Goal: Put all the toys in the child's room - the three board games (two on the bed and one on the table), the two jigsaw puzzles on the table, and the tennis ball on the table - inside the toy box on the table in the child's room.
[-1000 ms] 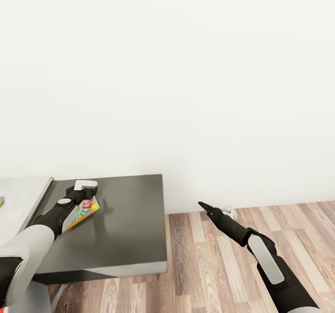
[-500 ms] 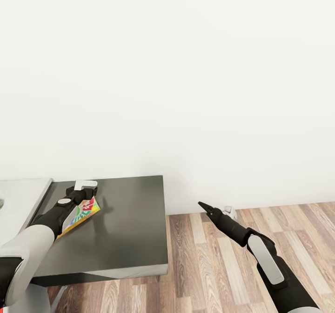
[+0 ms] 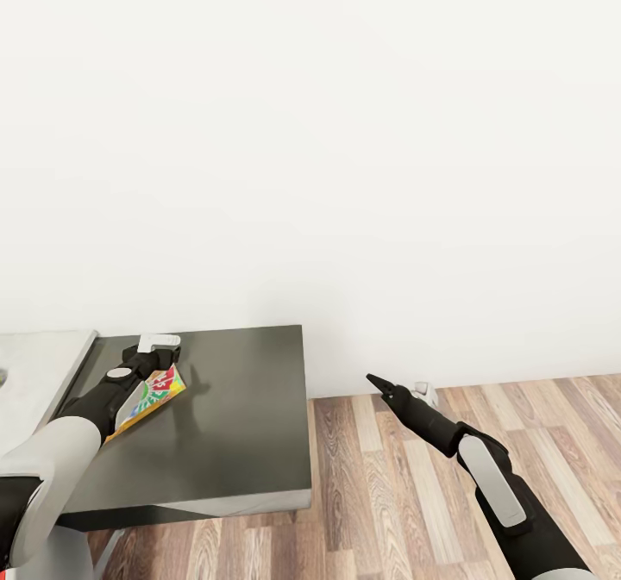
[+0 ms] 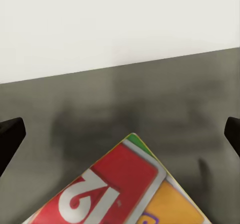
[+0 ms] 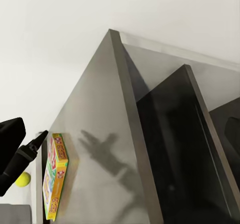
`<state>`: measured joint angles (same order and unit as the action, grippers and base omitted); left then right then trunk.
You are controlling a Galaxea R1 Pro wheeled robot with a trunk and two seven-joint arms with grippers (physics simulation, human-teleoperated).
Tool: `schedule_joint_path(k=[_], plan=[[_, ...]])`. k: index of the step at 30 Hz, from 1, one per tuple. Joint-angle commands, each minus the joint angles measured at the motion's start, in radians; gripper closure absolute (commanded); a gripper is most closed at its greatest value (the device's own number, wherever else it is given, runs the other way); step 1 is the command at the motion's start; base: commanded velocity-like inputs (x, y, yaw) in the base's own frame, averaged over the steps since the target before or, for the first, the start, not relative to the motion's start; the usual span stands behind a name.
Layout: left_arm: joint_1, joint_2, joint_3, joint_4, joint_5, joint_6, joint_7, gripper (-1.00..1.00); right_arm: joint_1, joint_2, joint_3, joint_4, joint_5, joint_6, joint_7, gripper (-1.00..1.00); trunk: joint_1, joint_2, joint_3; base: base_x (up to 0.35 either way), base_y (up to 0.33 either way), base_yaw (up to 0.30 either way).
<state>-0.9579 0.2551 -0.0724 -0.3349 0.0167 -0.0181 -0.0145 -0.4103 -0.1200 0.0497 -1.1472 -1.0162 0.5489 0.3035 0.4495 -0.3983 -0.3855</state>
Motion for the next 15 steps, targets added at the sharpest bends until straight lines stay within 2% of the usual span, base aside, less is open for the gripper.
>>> schedule_joint_path(k=[1, 15], plan=[[-0.001, 0.001, -0.007, 0.001, 0.002, -0.002, 0.001, -1.00, -0.001, 0.000, 0.001, 0.000, -0.004, 0.003, 0.000, -1.00, 0.001, -0.002, -0.002, 0.000, 0.000, 0.000], [-0.001, 0.001, -0.008, 0.001, 0.002, -0.002, 0.001, -1.00, 0.000, 0.001, 0.001, 0.000, -0.004, 0.003, 0.000, -1.00, 0.001, -0.002, -0.008, 0.000, 0.000, 0.000]])
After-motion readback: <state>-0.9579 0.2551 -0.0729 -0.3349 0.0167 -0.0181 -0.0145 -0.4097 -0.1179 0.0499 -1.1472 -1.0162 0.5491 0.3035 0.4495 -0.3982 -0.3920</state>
